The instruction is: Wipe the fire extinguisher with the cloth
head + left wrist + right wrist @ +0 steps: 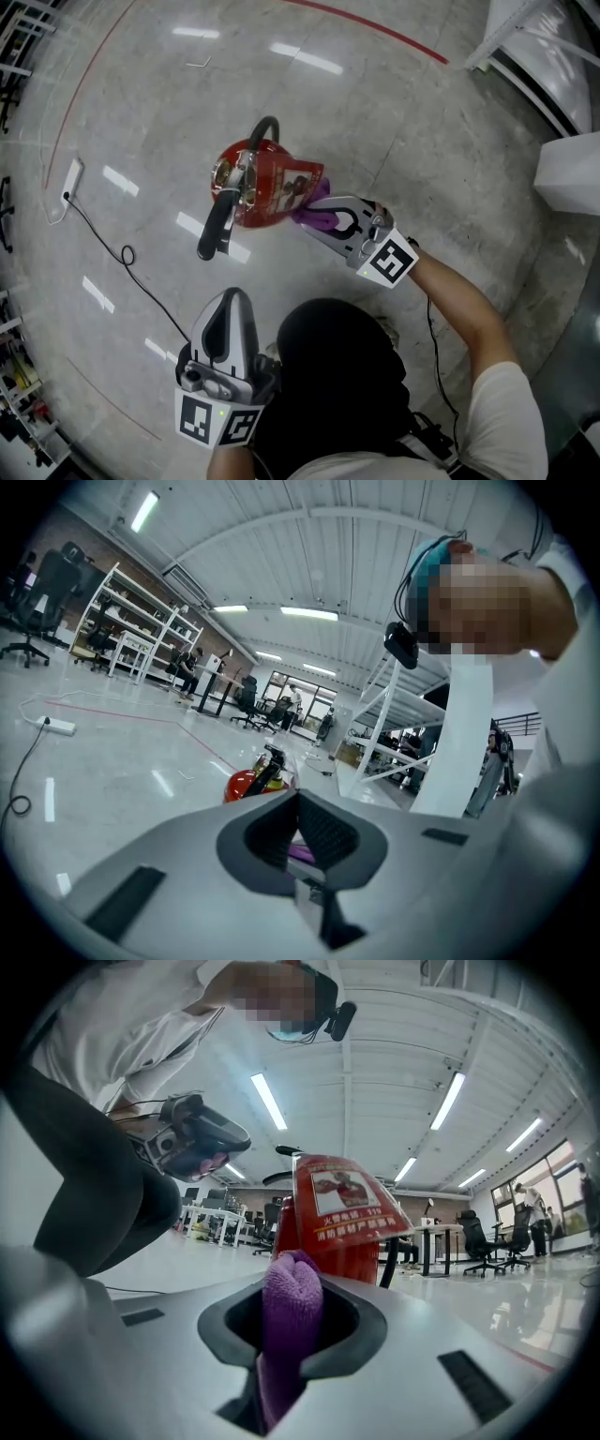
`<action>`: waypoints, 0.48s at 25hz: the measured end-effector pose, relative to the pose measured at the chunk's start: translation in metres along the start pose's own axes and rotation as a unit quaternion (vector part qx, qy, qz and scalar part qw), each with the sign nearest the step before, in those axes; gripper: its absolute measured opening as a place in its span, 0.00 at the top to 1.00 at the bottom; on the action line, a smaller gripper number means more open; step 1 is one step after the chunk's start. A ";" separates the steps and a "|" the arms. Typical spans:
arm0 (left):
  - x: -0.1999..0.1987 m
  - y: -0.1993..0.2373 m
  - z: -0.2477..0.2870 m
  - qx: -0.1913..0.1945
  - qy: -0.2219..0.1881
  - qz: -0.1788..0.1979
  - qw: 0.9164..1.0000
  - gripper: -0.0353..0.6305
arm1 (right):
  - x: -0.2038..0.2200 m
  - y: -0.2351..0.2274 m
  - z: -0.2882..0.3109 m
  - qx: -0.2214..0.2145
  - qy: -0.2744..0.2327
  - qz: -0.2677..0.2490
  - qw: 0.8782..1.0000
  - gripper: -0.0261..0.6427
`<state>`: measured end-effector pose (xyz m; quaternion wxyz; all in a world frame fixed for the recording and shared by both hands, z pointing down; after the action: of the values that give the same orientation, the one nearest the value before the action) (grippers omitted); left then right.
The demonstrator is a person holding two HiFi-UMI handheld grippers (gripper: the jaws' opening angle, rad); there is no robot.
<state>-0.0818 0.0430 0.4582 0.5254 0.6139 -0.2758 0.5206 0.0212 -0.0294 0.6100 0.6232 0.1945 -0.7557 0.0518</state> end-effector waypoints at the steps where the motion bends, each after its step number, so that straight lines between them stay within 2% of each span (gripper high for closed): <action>1: -0.001 0.000 0.001 0.000 0.000 0.000 1.000 0.94 | 0.006 0.001 0.000 0.000 0.003 0.002 1.000 0.86; 12: 0.006 0.007 -0.003 -0.003 0.021 -0.006 1.000 0.94 | 0.076 0.018 -0.010 -0.004 0.045 0.025 0.999 0.86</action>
<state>-0.0873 0.0448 0.4665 0.5359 0.6032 -0.2627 0.5292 0.0130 -0.0270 0.6887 0.6558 0.1701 -0.7319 0.0730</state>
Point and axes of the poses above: the fingertips, and each gripper's own axes: z forward along the fingers, y to its left, x out of its underside, the point moved 2 cm from there along -z, backward along the fingers, and after that the axes turned 11 degrees about -y, right-handed, at the moved point
